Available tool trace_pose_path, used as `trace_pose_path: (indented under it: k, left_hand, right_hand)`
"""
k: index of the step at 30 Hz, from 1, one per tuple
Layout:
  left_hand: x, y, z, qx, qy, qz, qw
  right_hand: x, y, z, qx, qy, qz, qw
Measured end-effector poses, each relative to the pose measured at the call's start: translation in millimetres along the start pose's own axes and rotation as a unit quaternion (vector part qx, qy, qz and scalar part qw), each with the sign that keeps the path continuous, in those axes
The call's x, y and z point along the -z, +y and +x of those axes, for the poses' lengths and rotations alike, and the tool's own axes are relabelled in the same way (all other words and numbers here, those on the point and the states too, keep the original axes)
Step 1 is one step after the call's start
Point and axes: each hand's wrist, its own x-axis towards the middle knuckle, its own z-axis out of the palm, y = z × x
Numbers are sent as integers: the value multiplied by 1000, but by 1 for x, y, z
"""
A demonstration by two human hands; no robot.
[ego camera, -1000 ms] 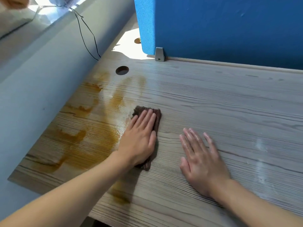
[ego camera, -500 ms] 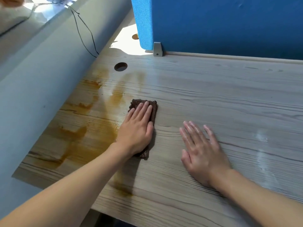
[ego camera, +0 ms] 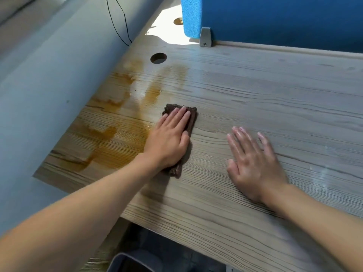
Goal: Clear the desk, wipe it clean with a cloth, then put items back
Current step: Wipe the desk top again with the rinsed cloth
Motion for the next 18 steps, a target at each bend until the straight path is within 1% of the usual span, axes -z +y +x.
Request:
trace_pose_path:
  k: [1, 3, 5, 7, 9, 10, 11, 13, 15, 17, 18]
  left_hand:
    - [-1, 4, -1, 2, 7, 5, 1000]
    - [-2, 17, -25, -26, 14, 19, 999]
    - [-3, 34, -71, -95, 17, 12, 995]
    - [-4, 45, -111, -178, -7, 0, 984]
    - [-1, 36, -117, -223, -25, -15, 974]
    - [-1, 29, -108, -214, -26, -18, 976]
    - [0, 23, -94, -181, -20, -21, 983]
    - [3, 8, -62, -74, -1, -23, 997]
    - [1, 3, -42, 21, 3, -15, 1000]
    - [-3, 10, -45, 39, 16, -12, 999]
    - [-3, 16, -55, 26, 20, -12, 999]
  right_hand:
    - [0, 0, 1, 0, -2, -1, 1000]
    - [-1, 0, -1, -1, -3, -2, 1000]
    - [1, -1, 0, -6, -7, -5, 1000]
    - [9, -5, 0, -6, -16, -18, 1000]
    - [17, -17, -5, -1, -9, -16, 1000]
    - [18, -25, -12, 1, -7, -1, 1000]
    - [17, -34, -19, 5, -13, 15, 1000]
    - [11, -49, -35, 8, -29, 36, 999]
    - [4, -51, -41, 11, -21, 32, 999]
    - [2, -50, -40, 2, -20, 26, 999]
    - [2, -51, -39, 4, -19, 22, 1000]
